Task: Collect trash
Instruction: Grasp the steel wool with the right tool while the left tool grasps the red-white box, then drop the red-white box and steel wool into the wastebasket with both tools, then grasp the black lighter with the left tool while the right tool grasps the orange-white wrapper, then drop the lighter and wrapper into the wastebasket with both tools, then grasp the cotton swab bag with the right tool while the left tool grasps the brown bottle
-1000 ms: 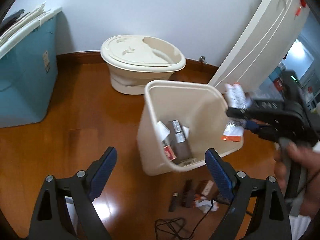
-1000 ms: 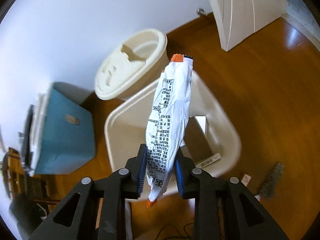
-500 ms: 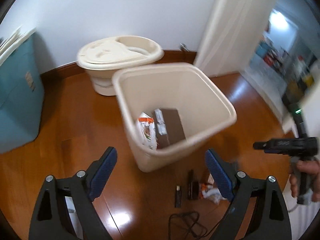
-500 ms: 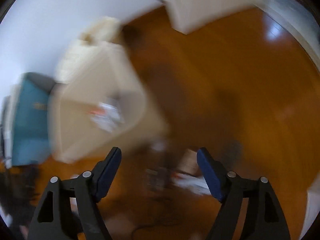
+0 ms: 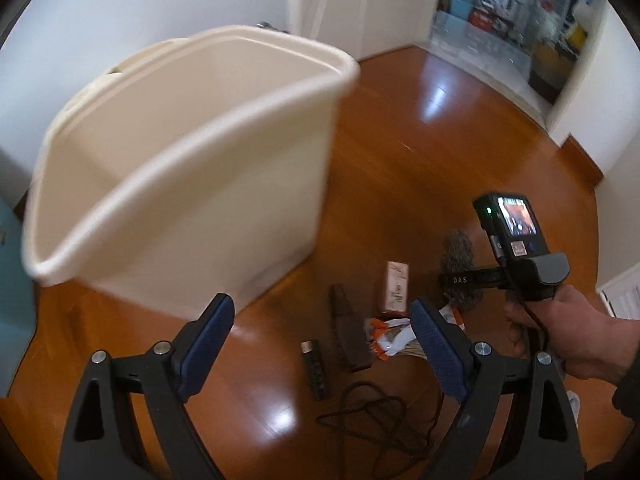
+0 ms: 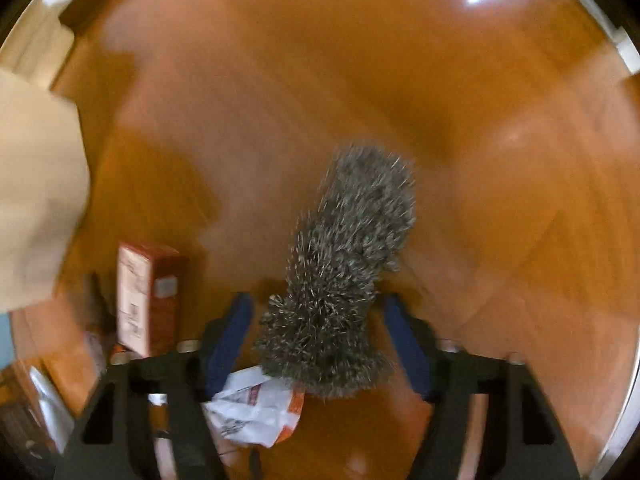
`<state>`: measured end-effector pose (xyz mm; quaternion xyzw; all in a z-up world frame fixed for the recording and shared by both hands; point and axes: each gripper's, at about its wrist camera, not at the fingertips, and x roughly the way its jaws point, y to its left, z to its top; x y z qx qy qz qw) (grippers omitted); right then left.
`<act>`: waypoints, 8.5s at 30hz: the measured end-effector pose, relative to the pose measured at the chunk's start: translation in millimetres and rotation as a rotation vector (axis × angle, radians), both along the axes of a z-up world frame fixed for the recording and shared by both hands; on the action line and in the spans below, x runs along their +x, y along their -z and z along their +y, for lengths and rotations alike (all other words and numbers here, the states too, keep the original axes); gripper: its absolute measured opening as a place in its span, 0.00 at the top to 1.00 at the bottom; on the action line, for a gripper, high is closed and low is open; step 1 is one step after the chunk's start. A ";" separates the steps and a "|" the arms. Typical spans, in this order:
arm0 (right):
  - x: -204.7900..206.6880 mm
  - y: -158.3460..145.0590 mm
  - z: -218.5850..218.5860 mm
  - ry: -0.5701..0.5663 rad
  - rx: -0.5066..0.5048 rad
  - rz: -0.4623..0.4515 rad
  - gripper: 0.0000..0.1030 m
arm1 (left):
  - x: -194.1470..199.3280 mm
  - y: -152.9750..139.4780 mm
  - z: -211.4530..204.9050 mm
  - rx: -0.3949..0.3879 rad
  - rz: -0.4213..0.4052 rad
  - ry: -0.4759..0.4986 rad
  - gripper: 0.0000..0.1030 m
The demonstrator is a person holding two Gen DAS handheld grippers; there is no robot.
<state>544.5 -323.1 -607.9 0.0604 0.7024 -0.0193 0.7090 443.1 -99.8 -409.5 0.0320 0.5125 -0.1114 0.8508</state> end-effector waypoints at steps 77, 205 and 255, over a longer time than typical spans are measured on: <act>4.1 -317.0 192.2 -0.389 0.260 -0.319 0.22 | -27.8 -104.3 174.3 -0.201 -0.134 -0.392 0.42; -9.2 -308.8 179.6 -0.467 0.253 -0.386 0.32 | -10.6 -117.4 153.4 0.026 -0.182 -0.305 0.28; -73.6 -79.1 34.3 -0.575 0.067 -0.286 0.88 | -7.1 80.9 11.7 0.085 0.223 -0.281 0.28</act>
